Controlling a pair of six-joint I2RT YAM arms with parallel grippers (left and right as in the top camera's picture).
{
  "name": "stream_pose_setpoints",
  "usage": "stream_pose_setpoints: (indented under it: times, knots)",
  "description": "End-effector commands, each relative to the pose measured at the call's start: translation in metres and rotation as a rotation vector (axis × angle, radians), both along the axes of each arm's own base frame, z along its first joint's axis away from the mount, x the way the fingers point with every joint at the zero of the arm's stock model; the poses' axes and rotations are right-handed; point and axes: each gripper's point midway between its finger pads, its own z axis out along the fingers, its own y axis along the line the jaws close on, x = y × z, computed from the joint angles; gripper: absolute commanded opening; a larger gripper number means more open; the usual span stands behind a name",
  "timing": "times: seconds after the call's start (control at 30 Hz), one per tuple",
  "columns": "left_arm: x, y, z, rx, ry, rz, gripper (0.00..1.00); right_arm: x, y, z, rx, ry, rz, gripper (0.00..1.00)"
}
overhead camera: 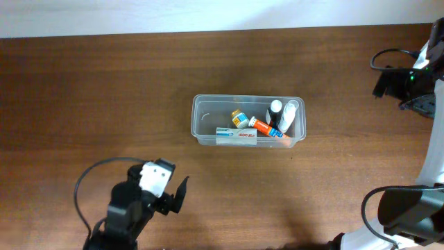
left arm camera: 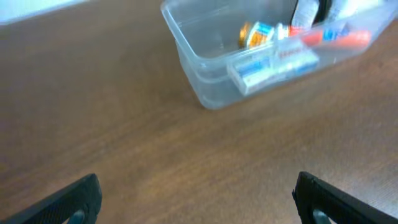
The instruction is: Pack container
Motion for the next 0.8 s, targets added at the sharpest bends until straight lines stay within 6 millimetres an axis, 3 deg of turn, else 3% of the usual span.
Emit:
stream_pose_setpoints:
  times: [0.0,0.33,0.53,0.67,0.77]
  knots:
    - [-0.007,-0.002,0.019,-0.065,-0.118,-0.04,0.99,-0.001,-0.004,0.002,-0.009,-0.004,-0.017,0.98]
    - [-0.018,0.004,0.063,-0.153,-0.398,-0.063,0.99,-0.001,-0.004,0.002,-0.008,-0.004,-0.017,0.98]
    - [-0.009,0.014,0.099,-0.155,-0.608,-0.028,0.99,-0.001,-0.004,0.002,-0.008,-0.004,-0.017,0.98]
    - [-0.006,0.018,0.109,-0.153,-0.705,-0.011,0.99,-0.001,-0.004,0.002,-0.008,-0.004,-0.017,0.98]
    - [-0.002,0.02,0.104,-0.154,-0.761,-0.007,0.99,-0.001,-0.004,0.002,-0.009,-0.004,-0.017,0.98]
